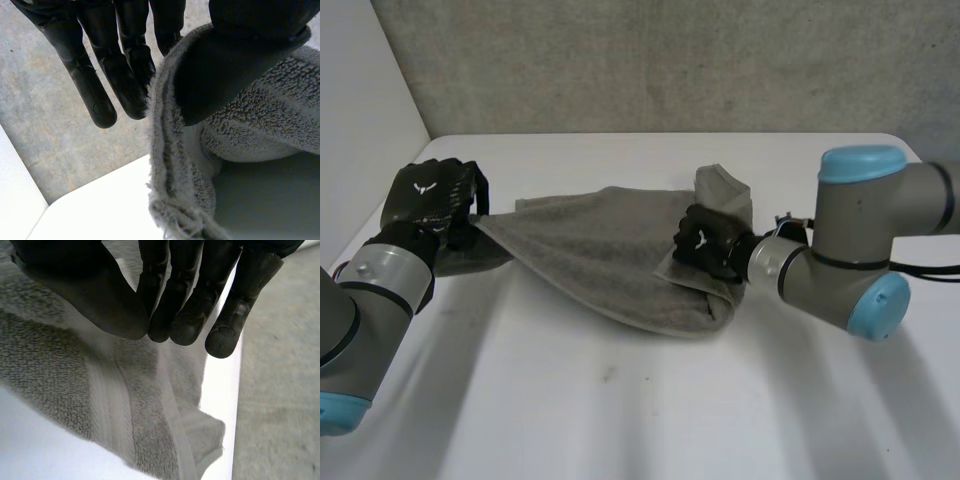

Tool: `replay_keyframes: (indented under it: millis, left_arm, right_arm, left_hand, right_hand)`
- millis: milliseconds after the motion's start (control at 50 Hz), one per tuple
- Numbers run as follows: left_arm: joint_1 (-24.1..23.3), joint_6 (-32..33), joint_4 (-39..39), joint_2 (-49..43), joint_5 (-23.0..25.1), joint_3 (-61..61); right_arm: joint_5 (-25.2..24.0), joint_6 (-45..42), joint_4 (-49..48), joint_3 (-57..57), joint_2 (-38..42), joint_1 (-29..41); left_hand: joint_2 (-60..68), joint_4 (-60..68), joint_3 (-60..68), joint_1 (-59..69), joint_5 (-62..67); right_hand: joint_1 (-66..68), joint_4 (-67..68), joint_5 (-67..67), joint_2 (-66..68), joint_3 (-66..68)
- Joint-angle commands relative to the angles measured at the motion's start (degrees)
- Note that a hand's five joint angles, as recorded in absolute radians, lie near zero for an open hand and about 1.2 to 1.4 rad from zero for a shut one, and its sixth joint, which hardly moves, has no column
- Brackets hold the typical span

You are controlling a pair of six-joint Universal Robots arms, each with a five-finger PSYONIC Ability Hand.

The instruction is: Fold the towel.

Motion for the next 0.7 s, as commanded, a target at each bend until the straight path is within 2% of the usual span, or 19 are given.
replay_keyframes:
  millis: [20,40,60,100,180,200,220,240,480,700]
  left_arm:
    - [0.9,0.0,0.0,-0.1,0.0,0.0]
    - [1.0,0.0,0.0,-0.1,0.0,0.0]
    - [1.0,0.0,0.0,-0.1,0.0,0.0]
    - [1.1,0.0,0.0,-0.1,0.0,0.0]
    - [1.1,0.0,0.0,-0.1,0.0,0.0]
    - [1.1,0.0,0.0,-0.2,0.0,0.0]
    - [1.1,0.0,0.0,-0.2,0.0,0.0]
    - [1.1,0.0,0.0,-0.2,0.0,0.1]
    - [1.6,0.1,0.1,-0.6,0.0,-0.3]
    - [5.3,0.3,2.6,-4.6,0.0,-0.3]
  right_arm:
    - [2.6,15.9,-1.6,-1.4,-3.0,-1.8]
    - [5.7,19.0,-2.0,-1.7,-3.2,-2.2]
    - [5.7,19.0,-2.0,-1.7,-3.2,-2.2]
    - [10.9,22.4,-1.5,-1.3,-3.7,-3.1]
    - [12.3,22.7,-1.3,1.0,-5.0,-3.4]
    - [11.8,22.7,-1.7,2.4,-5.8,-3.5]
    - [11.8,22.7,-1.7,2.4,-5.8,-3.5]
    - [11.1,22.9,-2.0,3.6,-6.8,-3.5]
    - [2.0,25.1,-0.8,3.1,-9.8,-1.4]
    - [-1.4,20.0,8.6,-1.6,-5.2,0.7]
  left_hand:
    - [10.2,10.2,10.2,12.1,11.5]
    - [10.2,10.2,10.2,12.1,11.5]
    - [10.2,10.2,10.2,12.1,11.5]
    - [10.2,10.2,10.2,12.1,11.5]
    - [10.2,10.2,10.2,12.1,11.5]
    - [10.2,10.2,10.2,12.1,11.5]
    - [10.2,10.2,10.2,12.1,11.5]
    - [10.2,10.2,10.2,12.1,11.5]
    - [10.2,10.2,10.2,12.1,11.5]
    - [10.2,10.2,10.2,12.1,11.5]
  right_hand:
    - [3.8,3.5,2.8,3.6,3.3]
    - [3.8,3.5,2.8,3.6,3.3]
    - [3.8,3.5,2.8,3.6,3.3]
    - [3.8,3.5,2.8,3.6,3.3]
    - [0.3,0.1,-0.7,0.1,-0.1]
    - [-32.1,-32.4,-33.2,-32.4,-32.6]
    - [-32.4,-32.7,-33.5,-32.7,-32.9]
    - [-58.1,-58.4,-59.1,-58.3,-58.6]
    - [-63.1,-63.4,-64.1,-63.3,-63.5]
    - [-58.9,-59.2,-59.9,-59.1,-59.3]
